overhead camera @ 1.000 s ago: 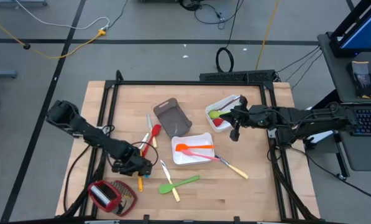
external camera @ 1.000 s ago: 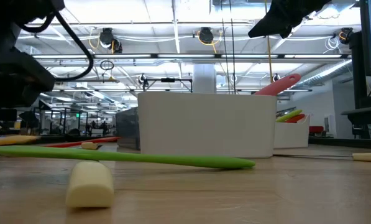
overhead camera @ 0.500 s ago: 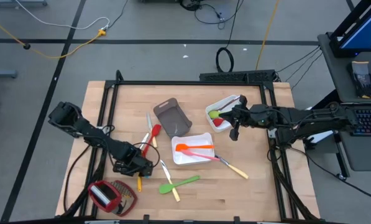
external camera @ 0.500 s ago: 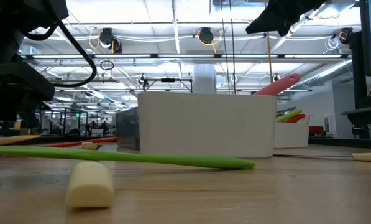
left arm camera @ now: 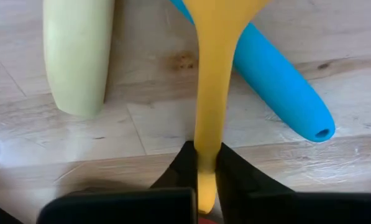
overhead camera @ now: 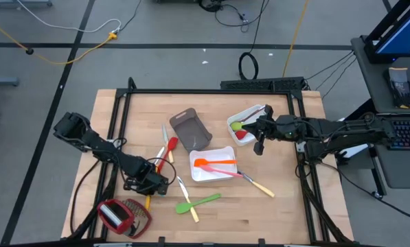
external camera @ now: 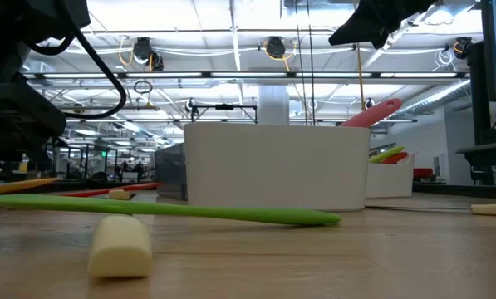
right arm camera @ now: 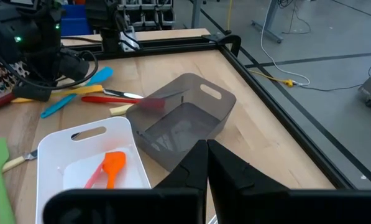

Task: Pick & Place Kitchen Items
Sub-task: Put the yellow spatula into bottom white bin

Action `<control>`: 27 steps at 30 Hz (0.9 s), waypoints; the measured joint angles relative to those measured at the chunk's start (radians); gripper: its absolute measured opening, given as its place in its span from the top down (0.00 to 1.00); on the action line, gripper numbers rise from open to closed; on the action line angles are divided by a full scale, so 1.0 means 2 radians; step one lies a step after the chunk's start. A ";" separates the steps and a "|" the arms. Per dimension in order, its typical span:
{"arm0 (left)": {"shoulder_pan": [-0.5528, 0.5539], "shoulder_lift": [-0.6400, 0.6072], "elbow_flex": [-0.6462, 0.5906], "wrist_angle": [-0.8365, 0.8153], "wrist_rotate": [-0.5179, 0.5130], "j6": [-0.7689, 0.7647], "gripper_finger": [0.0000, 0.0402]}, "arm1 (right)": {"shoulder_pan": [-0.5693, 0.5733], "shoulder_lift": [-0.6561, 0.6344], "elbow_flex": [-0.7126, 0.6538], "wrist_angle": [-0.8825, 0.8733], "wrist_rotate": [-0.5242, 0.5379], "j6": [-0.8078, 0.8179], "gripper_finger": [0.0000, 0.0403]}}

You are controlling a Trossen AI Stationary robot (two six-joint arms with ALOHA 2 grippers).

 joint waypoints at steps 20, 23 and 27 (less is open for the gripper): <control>0.000 -0.062 -0.002 -0.006 -0.072 -0.040 0.96 | 0.000 0.000 0.000 -0.001 0.000 -0.001 0.99; 0.000 -0.078 -0.002 -0.006 -0.077 -0.043 0.96 | 0.000 0.000 0.000 -0.001 0.000 -0.003 0.99; 0.000 -0.100 -0.002 0.001 -0.085 -0.039 0.97 | 0.000 0.000 0.000 -0.002 0.000 -0.004 0.99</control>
